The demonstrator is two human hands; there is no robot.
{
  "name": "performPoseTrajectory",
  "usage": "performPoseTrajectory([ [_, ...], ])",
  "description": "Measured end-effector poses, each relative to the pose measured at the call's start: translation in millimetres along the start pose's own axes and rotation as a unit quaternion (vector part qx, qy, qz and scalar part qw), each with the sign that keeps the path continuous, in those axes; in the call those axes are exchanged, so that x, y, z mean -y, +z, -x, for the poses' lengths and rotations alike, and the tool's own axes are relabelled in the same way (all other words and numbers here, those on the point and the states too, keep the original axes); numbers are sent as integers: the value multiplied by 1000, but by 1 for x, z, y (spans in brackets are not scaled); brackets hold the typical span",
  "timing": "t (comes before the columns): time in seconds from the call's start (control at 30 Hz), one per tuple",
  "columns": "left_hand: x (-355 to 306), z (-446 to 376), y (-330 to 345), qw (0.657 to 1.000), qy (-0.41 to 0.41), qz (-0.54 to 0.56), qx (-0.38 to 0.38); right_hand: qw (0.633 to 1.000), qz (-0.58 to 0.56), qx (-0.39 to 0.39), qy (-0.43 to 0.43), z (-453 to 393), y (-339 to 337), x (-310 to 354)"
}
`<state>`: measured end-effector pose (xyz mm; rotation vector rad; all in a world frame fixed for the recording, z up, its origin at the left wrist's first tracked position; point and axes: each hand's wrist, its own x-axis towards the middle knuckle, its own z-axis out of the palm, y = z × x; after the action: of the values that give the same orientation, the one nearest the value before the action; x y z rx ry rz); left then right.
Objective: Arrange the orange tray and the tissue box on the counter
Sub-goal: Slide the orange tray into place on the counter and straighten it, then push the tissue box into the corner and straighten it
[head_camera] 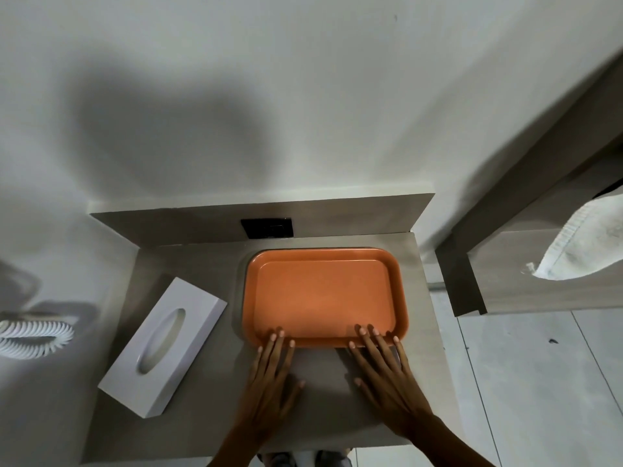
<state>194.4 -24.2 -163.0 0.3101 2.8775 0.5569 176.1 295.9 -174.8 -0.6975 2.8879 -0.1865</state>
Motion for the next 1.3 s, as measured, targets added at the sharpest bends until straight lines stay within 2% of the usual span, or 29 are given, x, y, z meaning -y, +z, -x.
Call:
performPoseTrajectory([
  [0.57,9,-35,-13,999,11,-47,-1,997,-7,41,58,-39,-22,1],
  [0.7,7,-27,-21,998,6,-56,-25,999,-12,29,15,-43,-27,7],
  [0.93,47,-4,-69,992,-66,-65,-91,990,-81,-14,-115,-98,-47,69],
  [1.07,84,17,-106,979,-164,-71,-93,980,-86,-37,-177,-129,-51,122],
  [1.17,111,31,-131,968,-223,-45,-109,980,-72,-23,-186,-141,-50,168],
  [1.3,144,46,-145,962,-250,0,-107,980,-81,13,-182,-143,-37,214],
])
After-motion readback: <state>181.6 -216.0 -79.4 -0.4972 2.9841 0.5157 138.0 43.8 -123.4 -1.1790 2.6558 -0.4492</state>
